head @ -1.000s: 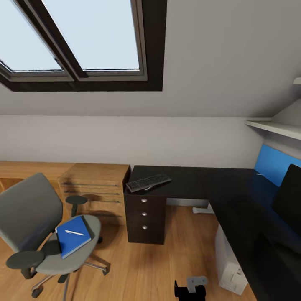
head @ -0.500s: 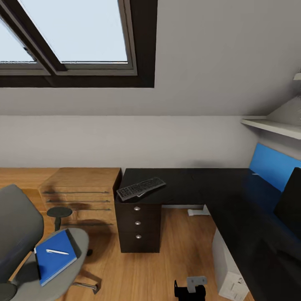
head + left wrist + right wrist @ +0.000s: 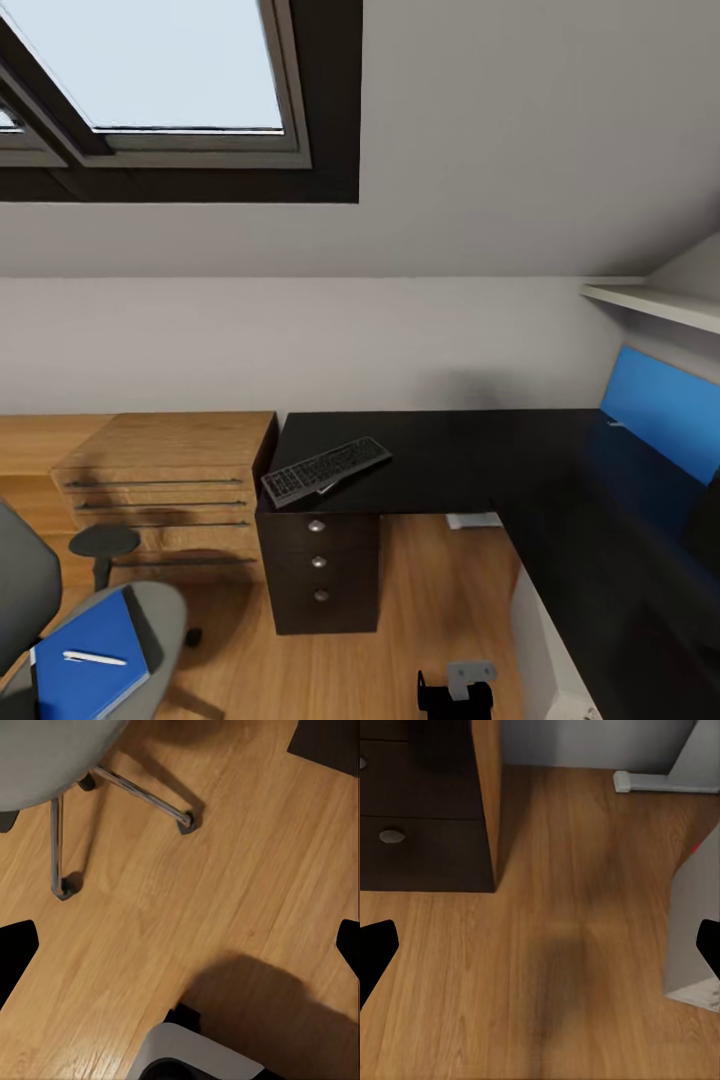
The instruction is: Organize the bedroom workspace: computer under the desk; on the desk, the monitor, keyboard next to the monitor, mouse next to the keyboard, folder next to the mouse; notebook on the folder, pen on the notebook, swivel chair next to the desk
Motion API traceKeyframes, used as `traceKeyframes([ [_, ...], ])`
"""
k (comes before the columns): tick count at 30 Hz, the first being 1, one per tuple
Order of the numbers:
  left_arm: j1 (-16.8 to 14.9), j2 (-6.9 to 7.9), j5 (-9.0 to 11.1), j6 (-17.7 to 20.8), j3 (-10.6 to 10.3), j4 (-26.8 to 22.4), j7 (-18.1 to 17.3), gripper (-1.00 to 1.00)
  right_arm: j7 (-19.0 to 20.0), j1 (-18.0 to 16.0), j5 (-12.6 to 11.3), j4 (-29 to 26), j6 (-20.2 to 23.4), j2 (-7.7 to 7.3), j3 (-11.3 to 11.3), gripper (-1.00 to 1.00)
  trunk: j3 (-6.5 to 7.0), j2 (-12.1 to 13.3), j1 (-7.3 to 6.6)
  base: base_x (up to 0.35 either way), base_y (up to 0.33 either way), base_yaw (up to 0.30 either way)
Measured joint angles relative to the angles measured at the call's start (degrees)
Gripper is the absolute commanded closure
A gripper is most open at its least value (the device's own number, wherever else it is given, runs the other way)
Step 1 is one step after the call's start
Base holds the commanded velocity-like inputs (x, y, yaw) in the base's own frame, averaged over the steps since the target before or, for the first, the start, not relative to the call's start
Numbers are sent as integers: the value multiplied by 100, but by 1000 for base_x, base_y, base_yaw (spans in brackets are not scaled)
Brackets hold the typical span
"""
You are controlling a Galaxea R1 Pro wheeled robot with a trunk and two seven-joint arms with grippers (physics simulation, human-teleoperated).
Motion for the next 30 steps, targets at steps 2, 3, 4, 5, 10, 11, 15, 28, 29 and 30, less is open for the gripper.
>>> traceKeyframes([
  [2,0,0,2,0,-1,0,0,-100,1,0,3,0,1,2,0,-100,0,0,0,327,0,0],
  [3,0,0,3,0,-1,0,0,-100,1,0,4,0,4,2,1,-100,0,0,0,327,0,0],
  [4,0,0,1,0,0,0,0,-100,1,0,4,0,6,3,1,-100,0,0,0,327,0,0],
  [5,0,0,2,0,0,0,-2,-100,1,0,4,0,7,3,1,-100,0,0,0,327,0,0],
  [10,0,-1,2,0,-1,0,0,-100,1,0,5,0,14,3,-1,-100,0,0,0,327,0,0],
  [11,0,-1,1,0,0,0,0,-100,1,0,5,0,13,3,-2,-100,0,0,0,327,0,0],
  [15,0,-1,3,0,3,0,-2,-100,1,0,5,0,7,3,-2,-100,0,0,0,327,0,0],
  [28,0,7,4,-8,4,0,-2,-100,-3,0,-3,0,1,3,-2,-100,0,1,2,286,0,0],
  [29,0,7,5,-8,4,0,-1,-100,-2,0,-3,0,2,3,-2,-100,0,0,2,77,0,0],
  [30,0,8,5,-9,4,0,-1,-100,-2,0,-3,0,1,3,-2,-100,0,1,3,61,0,0],
])
